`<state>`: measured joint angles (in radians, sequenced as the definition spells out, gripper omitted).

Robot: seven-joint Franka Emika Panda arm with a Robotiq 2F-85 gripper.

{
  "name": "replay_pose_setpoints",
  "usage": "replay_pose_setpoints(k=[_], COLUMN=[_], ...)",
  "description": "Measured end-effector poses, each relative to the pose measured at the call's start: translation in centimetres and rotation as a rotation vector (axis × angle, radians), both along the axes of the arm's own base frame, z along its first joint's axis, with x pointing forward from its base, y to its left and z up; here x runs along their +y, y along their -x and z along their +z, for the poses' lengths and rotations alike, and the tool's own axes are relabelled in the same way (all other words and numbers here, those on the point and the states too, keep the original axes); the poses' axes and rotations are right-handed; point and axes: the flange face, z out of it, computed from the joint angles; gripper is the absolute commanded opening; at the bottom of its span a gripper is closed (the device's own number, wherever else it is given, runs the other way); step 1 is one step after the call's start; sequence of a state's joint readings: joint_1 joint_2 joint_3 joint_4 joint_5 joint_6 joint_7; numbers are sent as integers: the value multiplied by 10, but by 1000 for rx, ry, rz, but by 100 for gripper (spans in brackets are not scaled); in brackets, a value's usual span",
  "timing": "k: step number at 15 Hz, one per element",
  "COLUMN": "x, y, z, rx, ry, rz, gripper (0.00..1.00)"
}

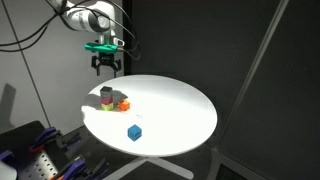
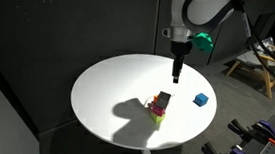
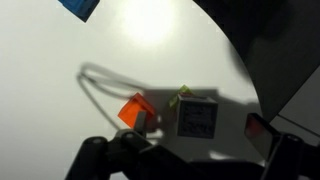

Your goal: Put the grey block on the table

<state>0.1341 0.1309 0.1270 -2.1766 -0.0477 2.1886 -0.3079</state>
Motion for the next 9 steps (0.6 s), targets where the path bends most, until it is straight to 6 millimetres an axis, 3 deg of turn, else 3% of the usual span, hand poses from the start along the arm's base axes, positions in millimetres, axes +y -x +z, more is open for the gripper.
replay_pose_setpoints(k=[9], x=[13], y=[-8], z=[2], rx=[-98], ry=[10], rz=[68], gripper=[100])
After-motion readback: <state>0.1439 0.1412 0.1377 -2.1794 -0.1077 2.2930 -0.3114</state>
